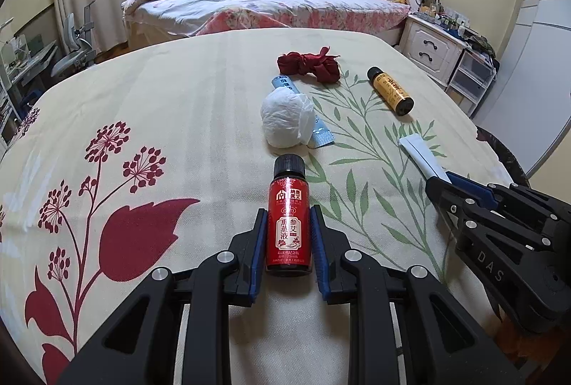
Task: Collect trash
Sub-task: 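Grasp the white flat tube with the right tool while the left tool holds the red bottle, then carry both items over the black bin and open both tools to drop them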
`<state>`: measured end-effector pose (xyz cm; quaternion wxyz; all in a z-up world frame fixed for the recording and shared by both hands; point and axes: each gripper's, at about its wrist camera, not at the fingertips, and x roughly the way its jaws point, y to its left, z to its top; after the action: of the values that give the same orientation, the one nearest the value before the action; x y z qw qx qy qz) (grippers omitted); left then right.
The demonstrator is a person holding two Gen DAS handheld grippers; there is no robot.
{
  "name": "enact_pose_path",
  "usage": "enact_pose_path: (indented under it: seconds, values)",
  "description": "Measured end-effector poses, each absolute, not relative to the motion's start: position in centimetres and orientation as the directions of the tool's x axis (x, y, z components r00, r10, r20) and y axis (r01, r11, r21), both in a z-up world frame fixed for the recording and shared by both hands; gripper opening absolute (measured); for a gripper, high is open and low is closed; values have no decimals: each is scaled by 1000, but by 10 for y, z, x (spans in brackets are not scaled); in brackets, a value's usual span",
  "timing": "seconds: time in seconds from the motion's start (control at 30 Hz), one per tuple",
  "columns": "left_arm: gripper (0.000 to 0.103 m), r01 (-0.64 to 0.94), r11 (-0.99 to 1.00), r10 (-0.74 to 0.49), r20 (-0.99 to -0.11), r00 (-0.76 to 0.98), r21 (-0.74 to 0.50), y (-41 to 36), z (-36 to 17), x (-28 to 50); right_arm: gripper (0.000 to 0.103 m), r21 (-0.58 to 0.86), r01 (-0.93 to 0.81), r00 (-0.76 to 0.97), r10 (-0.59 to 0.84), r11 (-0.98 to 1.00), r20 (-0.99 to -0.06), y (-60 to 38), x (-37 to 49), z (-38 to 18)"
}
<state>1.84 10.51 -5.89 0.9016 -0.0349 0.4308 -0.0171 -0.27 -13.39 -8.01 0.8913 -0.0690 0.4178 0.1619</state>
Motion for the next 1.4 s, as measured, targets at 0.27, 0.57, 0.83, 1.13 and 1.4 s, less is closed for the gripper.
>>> enact_pose_path:
  seconds: [0.27, 0.57, 0.83, 1.13, 1.4]
  values:
    - [25, 0, 997, -61, -767, 638, -80, 104, -56, 17, 15, 21, -335, 614, 235, 942, -753, -140, -6, -76]
    - [25, 30, 996, -82, -742, 666, -83, 89, -46, 13, 15, 29, -298, 648, 224, 954, -728, -159, -11, -66]
    - [25, 72, 994, -109, -714, 691, -83, 67, -32, 13, 15, 24, -249, 692, 195, 968, -695, -181, -14, -53]
    - [25, 159, 984, -168, -672, 722, -75, 26, -16, 22, 15, 21, -159, 740, 133, 987, -659, -217, -10, -39]
    - [25, 246, 967, -232, -634, 738, -67, -20, -3, 40, 15, 23, -42, 774, 47, 999, -632, -262, 2, -30]
